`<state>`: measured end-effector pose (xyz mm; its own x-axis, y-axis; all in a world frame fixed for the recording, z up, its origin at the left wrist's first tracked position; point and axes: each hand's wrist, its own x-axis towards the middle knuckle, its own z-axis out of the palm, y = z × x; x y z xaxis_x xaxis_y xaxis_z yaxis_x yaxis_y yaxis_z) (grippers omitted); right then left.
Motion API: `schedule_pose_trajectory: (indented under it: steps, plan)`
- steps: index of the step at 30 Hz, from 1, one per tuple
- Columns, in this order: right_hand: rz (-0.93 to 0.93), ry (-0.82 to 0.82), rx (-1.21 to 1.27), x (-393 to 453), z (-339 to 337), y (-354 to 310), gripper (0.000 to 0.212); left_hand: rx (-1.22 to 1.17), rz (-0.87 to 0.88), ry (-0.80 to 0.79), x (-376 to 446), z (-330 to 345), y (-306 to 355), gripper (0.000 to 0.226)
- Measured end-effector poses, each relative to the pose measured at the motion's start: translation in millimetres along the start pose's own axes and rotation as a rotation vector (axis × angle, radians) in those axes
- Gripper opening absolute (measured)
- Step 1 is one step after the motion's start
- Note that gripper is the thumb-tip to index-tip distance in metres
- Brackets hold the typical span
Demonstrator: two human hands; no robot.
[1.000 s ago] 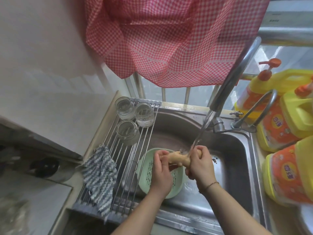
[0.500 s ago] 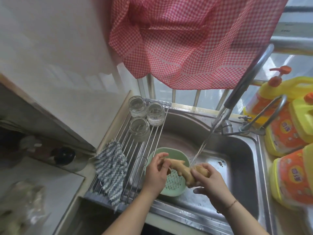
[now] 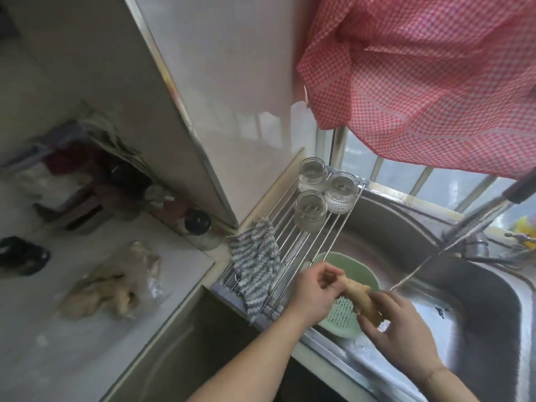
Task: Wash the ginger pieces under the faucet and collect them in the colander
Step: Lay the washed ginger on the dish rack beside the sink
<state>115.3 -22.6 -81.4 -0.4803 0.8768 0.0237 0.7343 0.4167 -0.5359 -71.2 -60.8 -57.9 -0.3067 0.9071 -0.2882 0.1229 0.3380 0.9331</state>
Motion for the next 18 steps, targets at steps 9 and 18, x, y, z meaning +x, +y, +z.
schedule_pose_trajectory:
  steps: [9, 18]
  plan:
    - [0.155, -0.058, 0.052, 39, 22, -81, 0.026, 0.360, 0.088, 0.035, -16, -70, -7, 0.045]
    - [0.150, -0.092, -0.301, 81, 57, -111, 0.047, 1.123, 0.160, 0.023, -1, -103, -41, 0.051]
